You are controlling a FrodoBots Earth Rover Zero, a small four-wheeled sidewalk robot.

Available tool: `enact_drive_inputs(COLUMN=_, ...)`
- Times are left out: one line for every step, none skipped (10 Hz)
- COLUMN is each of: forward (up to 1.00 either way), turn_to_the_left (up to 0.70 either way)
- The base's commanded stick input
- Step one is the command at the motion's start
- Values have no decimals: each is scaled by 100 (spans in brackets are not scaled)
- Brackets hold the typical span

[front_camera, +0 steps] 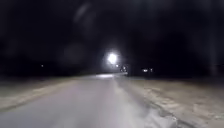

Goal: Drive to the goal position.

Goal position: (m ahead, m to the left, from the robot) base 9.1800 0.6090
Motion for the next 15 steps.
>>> enact_drive_inputs(forward=100, turn_to_the_left=0)
enact_drive_inputs(forward=100, turn_to_the_left=0)
enact_drive_inputs(forward=98, turn_to_the_left=0)
enact_drive_inputs(forward=95, turn_to_the_left=0)
enact_drive_inputs(forward=91, turn_to_the_left=0)
enact_drive_inputs(forward=87, turn_to_the_left=0)
enact_drive_inputs(forward=84, turn_to_the_left=0)
enact_drive_inputs(forward=80, turn_to_the_left=0)
enact_drive_inputs(forward=78, turn_to_the_left=0)
enact_drive_inputs(forward=78, turn_to_the_left=0)
enact_drive_inputs(forward=78, turn_to_the_left=5)
enact_drive_inputs(forward=78, turn_to_the_left=12)
enact_drive_inputs(forward=78, turn_to_the_left=20)
enact_drive_inputs(forward=78, turn_to_the_left=24)
enact_drive_inputs(forward=78, turn_to_the_left=11)
